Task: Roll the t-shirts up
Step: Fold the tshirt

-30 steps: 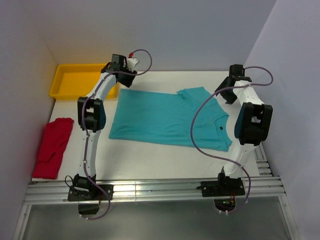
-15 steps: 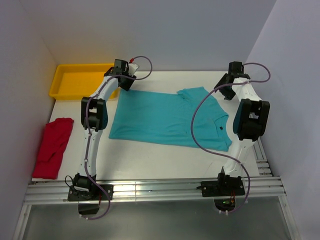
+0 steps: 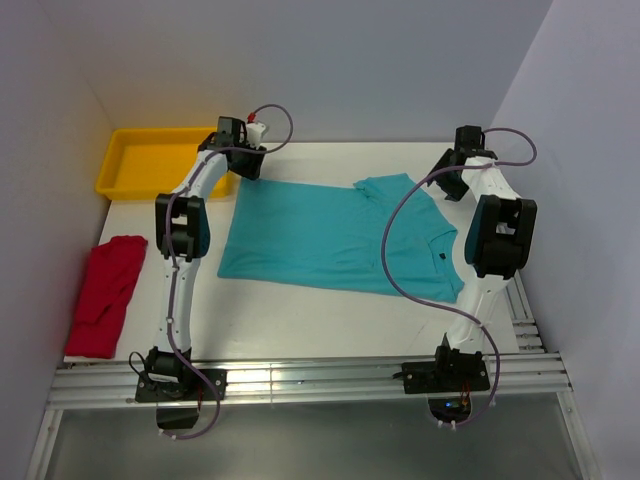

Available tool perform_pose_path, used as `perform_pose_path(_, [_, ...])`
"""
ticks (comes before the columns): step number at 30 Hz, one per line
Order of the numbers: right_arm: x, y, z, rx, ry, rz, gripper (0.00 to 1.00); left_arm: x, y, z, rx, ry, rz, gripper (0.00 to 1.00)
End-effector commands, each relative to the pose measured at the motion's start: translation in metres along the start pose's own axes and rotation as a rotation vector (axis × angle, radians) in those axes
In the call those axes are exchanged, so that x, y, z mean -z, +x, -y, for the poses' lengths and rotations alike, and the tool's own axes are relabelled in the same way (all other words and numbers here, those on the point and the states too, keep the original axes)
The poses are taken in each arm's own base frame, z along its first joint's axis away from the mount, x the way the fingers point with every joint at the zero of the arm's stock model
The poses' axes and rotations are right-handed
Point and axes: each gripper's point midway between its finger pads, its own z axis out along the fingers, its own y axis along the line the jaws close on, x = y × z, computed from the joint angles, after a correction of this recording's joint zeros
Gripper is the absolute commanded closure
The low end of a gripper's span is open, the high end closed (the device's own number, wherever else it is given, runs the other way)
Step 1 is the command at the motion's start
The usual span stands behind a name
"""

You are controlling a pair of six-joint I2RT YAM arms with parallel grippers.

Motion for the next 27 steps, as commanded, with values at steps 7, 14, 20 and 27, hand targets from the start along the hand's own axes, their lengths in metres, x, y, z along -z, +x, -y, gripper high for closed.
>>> perform_pose_path(7, [0.006, -0.012, 0.002, 0.015, -0.014, 0.042, 0.33, 0.011, 0.065, -0.056, 0.258, -0.18, -0.187, 0.44])
perform_pose_path(14, [0.01, -0.012, 0.001, 0.009, -0.024, 0.046, 0.33, 0.011, 0.091, -0.056, 0.263, -0.223, -0.258, 0.48])
perform_pose_path(20, [0.009, -0.004, 0.007, 0.009, -0.016, 0.039, 0.34, 0.014, 0.102, -0.053, 0.219, -0.277, -0.3, 0.51])
perform_pose_path(27, [0.015, -0.003, 0.014, 0.001, -0.009, 0.044, 0.34, 0.022, 0.114, -0.046, 0.2, -0.29, -0.347, 0.5])
